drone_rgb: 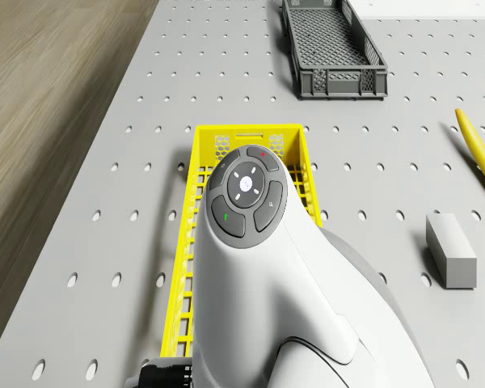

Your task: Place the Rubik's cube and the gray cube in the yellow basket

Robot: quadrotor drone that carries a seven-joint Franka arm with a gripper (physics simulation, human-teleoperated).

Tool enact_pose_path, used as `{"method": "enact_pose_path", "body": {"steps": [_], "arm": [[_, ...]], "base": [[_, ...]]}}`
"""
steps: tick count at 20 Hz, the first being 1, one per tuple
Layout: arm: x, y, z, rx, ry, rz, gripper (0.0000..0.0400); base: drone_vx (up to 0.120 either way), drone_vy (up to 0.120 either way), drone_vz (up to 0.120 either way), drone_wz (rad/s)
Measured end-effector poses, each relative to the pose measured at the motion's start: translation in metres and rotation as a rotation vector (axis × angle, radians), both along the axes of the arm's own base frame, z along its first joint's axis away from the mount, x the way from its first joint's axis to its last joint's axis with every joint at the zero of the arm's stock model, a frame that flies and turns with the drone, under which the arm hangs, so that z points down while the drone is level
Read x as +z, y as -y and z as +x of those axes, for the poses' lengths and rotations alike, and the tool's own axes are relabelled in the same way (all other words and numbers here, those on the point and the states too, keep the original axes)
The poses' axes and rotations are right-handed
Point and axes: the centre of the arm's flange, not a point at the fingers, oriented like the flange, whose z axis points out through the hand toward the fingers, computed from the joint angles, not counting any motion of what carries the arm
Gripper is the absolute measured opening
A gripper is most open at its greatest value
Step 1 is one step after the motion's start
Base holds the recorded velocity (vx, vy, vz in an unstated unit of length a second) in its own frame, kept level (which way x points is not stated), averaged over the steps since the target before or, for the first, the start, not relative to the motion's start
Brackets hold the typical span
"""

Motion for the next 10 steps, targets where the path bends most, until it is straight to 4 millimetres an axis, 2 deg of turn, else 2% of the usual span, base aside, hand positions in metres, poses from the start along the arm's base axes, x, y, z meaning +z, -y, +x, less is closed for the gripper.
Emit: {"method": "enact_pose_path", "body": {"steps": [10], "arm": [[0.0,0.0,0.0,0.0,0.0,0.0,0.0325]], "base": [[0.12,0.0,0.0,0.0]]}}
